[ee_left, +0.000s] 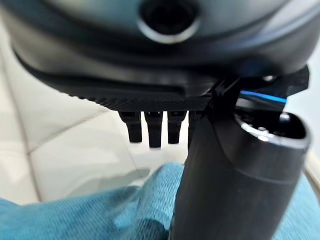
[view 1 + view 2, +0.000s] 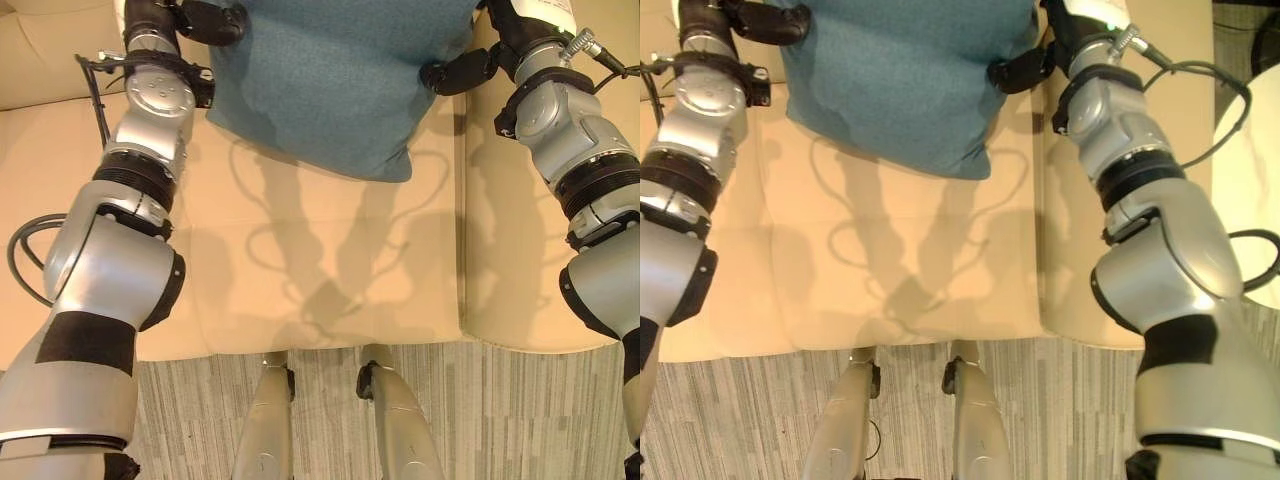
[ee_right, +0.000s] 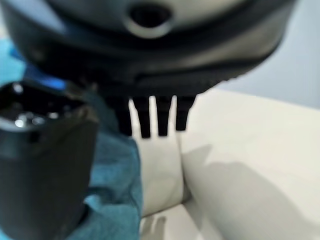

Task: Pick up all the scattered cushions and arrange them neatly on the sofa.

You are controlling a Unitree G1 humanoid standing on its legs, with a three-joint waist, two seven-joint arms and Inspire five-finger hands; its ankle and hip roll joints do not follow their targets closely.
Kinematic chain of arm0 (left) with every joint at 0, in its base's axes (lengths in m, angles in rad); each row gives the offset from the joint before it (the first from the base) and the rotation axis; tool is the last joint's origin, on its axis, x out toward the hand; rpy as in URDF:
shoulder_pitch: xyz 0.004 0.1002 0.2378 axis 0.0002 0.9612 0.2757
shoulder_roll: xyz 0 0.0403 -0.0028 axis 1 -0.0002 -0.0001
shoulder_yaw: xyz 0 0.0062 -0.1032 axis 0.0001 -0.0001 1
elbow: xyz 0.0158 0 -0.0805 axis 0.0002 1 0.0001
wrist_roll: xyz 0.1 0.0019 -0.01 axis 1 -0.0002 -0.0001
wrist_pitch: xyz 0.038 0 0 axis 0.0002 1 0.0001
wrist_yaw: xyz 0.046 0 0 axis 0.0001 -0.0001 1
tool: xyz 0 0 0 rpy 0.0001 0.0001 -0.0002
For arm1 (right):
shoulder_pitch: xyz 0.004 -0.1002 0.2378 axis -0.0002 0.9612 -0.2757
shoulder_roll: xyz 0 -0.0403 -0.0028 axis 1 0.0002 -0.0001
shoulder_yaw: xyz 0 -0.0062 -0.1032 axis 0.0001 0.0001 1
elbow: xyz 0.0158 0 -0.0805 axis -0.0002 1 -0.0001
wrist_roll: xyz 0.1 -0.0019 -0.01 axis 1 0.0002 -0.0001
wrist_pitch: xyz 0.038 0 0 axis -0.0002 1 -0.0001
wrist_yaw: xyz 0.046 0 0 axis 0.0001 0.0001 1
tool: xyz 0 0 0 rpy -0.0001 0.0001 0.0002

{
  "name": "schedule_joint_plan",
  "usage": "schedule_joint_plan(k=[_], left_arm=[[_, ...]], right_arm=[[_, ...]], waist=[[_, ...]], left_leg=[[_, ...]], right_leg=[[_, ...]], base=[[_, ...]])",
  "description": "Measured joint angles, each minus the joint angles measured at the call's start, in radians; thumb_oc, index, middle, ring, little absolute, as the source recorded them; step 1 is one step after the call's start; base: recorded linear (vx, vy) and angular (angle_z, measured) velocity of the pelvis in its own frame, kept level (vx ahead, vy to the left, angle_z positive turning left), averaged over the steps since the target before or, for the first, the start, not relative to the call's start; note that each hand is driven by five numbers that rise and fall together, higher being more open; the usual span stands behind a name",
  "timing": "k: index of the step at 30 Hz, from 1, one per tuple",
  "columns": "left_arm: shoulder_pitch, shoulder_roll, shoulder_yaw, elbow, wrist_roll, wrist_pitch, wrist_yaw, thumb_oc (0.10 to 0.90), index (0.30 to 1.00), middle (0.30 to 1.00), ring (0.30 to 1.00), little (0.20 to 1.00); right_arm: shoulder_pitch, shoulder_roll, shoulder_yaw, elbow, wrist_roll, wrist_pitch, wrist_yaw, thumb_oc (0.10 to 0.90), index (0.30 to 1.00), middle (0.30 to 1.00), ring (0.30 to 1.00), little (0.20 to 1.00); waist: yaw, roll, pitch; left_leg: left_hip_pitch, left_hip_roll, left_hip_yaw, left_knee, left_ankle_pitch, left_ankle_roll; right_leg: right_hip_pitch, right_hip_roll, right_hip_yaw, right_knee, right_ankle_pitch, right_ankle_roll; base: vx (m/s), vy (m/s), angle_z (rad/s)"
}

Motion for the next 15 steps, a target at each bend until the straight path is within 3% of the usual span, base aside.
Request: schedule_joint_plan(k=[4, 10, 14, 15], left_arm=[[-0.001, 0.04, 0.015, 0.01, -0.077, 0.021, -0.03, 0.8, 0.9, 0.9, 0.9, 0.9], [0.011, 0.219, 0.077, 0.061, -0.174, 0.05, -0.021, 0.8, 0.9, 0.9, 0.9, 0.9], [0.137, 0.277, 0.163, -0.009, -0.172, 0.048, -0.016, 0.8, 0.9, 0.9, 0.9, 0.9], [0.241, 0.28, 0.231, -0.102, -0.172, 0.045, -0.002, 0.8, 0.9, 0.9, 0.9, 0.9]], right_arm=[[0.021, -0.003, -0.012, -0.031, 0.0, 0.019, 0.001, 0.8, 0.9, 0.9, 0.9, 0.9], [0.067, -0.01, -0.146, -0.071, 0.055, 0.065, -0.005, 0.8, 0.9, 0.9, 0.9, 0.9], [0.199, -0.046, -0.316, -0.216, 0.098, 0.082, -0.07, 0.8, 0.9, 0.9, 0.9, 0.9], [0.284, -0.055, -0.421, -0.315, 0.089, 0.089, -0.107, 0.8, 0.9, 0.9, 0.9, 0.9]], waist=[[0.003, 0.0, 0.0], [0.004, 0.0, 0.0], [0.017, 0.0, 0.0], [0.02, 0.0, 0.0]], left_leg=[[0.02, 0.001, 0.0, -0.002, 0.0, 0.0], [0.034, 0.003, 0.0, -0.003, 0.0, 0.0], [0.068, 0.0, 0.001, -0.008, -0.006, -0.001], [0.08, -0.001, 0.0, -0.009, -0.011, -0.002]], right_leg=[[0.02, 0.002, -0.001, 0.001, -0.005, -0.009], [0.033, 0.003, 0.0, 0.001, -0.006, -0.01], [0.066, 0.0, 0.001, 0.0, -0.008, -0.01], [0.08, -0.003, 0.001, 0.0, -0.013, -0.009]], base=[[0.0, 0.0, 0.0], [0.0, 0.02, 0.01], [0.02, 0.049, 0.02], [0.03, 0.06, 0.09]])
